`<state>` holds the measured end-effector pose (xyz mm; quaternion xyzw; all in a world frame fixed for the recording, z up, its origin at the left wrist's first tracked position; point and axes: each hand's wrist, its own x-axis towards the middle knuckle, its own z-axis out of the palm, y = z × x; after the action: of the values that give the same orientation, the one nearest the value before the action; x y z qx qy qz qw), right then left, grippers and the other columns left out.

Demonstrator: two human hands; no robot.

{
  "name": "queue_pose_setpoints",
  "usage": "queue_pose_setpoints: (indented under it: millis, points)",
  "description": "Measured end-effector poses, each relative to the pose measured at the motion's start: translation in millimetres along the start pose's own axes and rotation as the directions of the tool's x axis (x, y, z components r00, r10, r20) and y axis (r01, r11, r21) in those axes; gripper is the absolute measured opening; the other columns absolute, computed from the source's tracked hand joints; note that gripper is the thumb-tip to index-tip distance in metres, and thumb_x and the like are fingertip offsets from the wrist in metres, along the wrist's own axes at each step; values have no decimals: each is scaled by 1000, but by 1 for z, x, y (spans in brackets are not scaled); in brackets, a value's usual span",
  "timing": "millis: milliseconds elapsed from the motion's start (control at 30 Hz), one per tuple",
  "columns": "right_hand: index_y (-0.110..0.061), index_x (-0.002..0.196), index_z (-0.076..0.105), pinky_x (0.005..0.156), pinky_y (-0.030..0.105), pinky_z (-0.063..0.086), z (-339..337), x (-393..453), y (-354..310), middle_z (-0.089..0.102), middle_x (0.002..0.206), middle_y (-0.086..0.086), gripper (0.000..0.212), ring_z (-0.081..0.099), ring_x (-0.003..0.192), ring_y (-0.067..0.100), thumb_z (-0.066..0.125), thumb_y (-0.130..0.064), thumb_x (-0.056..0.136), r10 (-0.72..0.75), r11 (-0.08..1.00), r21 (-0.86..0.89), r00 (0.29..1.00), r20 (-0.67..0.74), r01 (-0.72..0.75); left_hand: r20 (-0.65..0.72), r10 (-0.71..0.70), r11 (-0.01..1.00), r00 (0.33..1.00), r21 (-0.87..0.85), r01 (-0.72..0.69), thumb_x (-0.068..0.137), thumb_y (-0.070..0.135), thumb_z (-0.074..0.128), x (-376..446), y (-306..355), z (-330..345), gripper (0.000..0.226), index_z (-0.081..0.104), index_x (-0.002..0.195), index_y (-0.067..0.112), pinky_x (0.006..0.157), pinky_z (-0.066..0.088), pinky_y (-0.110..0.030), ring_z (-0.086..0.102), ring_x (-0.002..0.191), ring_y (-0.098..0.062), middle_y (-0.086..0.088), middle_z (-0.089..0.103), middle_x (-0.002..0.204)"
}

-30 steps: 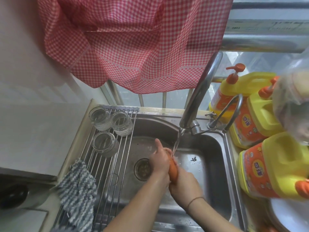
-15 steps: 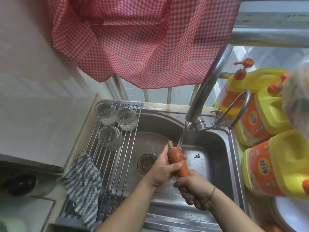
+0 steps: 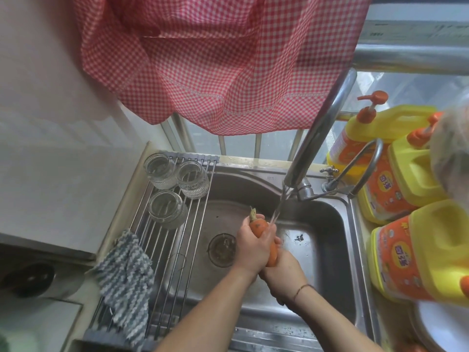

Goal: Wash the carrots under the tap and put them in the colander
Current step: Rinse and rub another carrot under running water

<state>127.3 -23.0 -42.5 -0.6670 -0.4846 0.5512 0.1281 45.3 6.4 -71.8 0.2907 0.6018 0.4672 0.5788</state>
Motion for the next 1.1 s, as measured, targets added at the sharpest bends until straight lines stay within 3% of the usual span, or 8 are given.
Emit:
queue_pose_setpoints:
  millis: [100,233,367,467,600,867,967,1100]
  points:
    - [-14,77,55,34,22,33,-1,-1,-1,53,59,7,17,43,36,18,48,1,75,7,999,-49,1000,20,-6,-9,2,1000,1000,-7,-2,97,20,59,1,2,-1,18,52,97,3,54,57,-32,70,59,-24,-5,62,71]
    - [-16,79,49,34,22,32,-6,0,2,45,56,6,20,40,34,20,48,4,74,82,996,18,996,41,-83,91,-32,998,995,65,26,91,50,49,9,0,-12,48,53,100,2,70,58,-44,74,73,-31,-9,63,77]
    - [-23,89,51,34,22,35,-11,3,3,50,62,7,30,43,34,17,50,3,75,75,997,14,997,29,-75,291,-146,988,946,2,152,95,37,58,9,-6,-23,53,37,136,11,87,57,-43,69,102,-36,-9,61,114]
    - [-20,88,53,34,22,33,-13,1,5,48,60,7,28,41,33,15,51,5,77,86,996,31,994,64,-88,412,-129,983,902,-67,171,91,18,56,4,-7,-30,56,28,139,14,84,56,-36,70,101,-30,-7,52,120]
    - [-16,94,56,35,21,32,-13,1,8,47,60,6,28,40,33,17,53,4,75,104,993,47,990,99,-109,498,-104,982,861,-83,167,79,10,63,4,-11,-41,64,35,136,17,92,53,-42,66,110,-34,-7,58,118]
    - [-18,99,56,34,22,33,-10,0,8,50,61,7,33,41,33,18,53,4,74,75,997,20,994,78,-77,362,-99,959,927,-216,186,70,7,64,4,-23,-35,59,47,126,3,90,52,-46,62,99,-42,-18,56,99]
    - [-24,89,53,33,21,35,-10,-1,3,52,62,6,30,45,36,18,53,3,75,37,999,-38,998,52,-35,266,-89,942,960,-291,168,63,14,69,4,-24,-30,57,55,117,4,88,47,-49,53,94,-40,-18,55,97]
    - [-25,94,53,34,17,35,-8,-1,0,56,65,2,32,49,42,14,55,1,76,-11,992,-123,999,37,16,175,-100,936,979,-317,152,62,24,72,5,-22,-25,52,60,110,6,80,51,-46,55,86,-38,-16,58,90]
